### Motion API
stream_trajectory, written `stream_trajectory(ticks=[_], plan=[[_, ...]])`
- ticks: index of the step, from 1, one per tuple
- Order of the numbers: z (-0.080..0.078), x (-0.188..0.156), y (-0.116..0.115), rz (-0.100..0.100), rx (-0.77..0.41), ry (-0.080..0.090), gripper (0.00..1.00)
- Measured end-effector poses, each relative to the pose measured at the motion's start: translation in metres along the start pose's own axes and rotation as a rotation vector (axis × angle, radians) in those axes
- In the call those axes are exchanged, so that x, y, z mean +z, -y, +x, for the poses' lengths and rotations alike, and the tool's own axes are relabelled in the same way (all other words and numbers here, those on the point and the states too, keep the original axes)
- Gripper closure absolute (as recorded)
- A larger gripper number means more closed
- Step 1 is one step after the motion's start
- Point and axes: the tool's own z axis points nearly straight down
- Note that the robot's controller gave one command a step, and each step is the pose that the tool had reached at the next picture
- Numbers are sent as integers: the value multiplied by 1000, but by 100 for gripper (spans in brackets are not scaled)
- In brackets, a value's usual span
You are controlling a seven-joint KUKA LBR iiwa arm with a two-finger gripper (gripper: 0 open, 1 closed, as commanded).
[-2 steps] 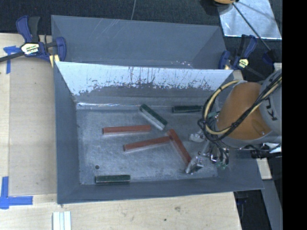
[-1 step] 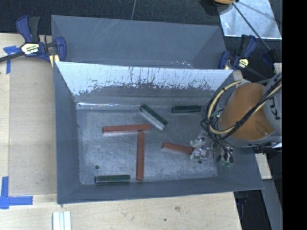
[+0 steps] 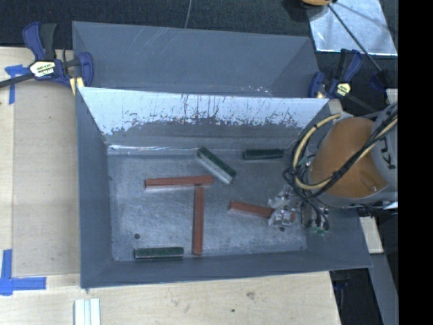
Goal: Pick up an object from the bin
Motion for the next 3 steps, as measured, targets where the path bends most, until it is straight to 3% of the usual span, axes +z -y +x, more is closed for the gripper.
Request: stream_trajectory(ticks=[1, 2, 3], plan=[[2, -3, 0, 0, -1, -11, 100], [7, -20, 1, 2, -2, -35, 100], [4, -36, 1, 2, -1, -33, 100]])
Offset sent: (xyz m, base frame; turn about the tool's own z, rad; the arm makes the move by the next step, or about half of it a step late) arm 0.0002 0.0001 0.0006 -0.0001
